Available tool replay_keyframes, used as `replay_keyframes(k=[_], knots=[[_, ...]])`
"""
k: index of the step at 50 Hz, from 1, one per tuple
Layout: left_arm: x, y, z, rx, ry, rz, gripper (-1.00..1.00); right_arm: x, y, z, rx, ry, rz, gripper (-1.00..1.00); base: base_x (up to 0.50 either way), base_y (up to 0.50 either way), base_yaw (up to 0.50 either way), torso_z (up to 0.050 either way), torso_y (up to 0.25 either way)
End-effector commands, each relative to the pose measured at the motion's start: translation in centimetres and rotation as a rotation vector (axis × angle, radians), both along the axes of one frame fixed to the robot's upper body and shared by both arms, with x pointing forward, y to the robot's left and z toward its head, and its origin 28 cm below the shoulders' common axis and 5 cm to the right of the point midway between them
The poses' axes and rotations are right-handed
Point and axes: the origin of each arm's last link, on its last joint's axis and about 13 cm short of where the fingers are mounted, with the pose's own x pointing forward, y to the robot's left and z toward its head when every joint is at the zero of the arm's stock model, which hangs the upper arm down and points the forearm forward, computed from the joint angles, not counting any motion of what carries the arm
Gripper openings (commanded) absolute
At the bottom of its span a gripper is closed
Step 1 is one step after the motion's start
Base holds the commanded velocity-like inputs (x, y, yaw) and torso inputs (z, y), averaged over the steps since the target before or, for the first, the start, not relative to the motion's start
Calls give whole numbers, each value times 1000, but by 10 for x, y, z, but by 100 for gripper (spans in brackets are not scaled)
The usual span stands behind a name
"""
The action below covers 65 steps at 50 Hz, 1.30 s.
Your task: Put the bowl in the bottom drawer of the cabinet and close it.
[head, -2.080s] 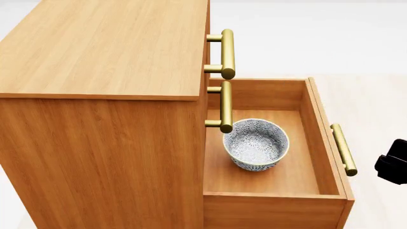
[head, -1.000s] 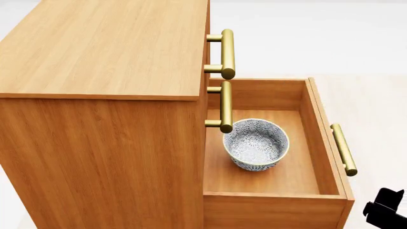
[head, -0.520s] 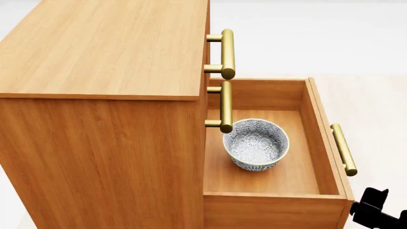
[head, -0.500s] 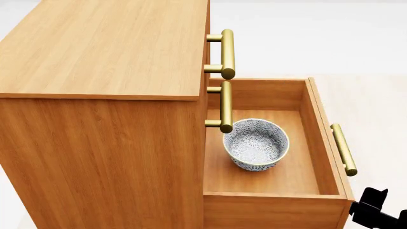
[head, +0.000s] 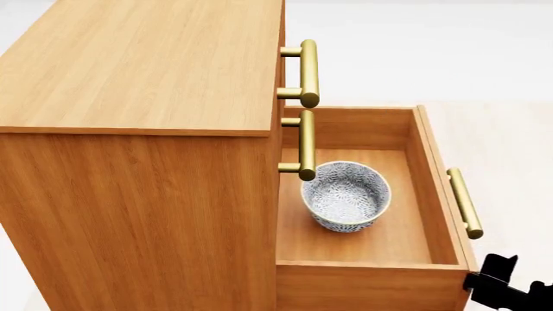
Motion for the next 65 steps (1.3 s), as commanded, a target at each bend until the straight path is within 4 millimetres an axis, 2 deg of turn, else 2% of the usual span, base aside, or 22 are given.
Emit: replay_keyframes(k=[1, 65], knots=[[0, 0, 1, -1, 0, 1, 100, 5, 11, -1, 22, 0, 70, 100, 0, 0, 0, 0, 0], [0, 0, 1, -6, -1, -1, 100, 17, 43, -3, 8, 2, 188, 100, 8, 0, 6, 0, 0]])
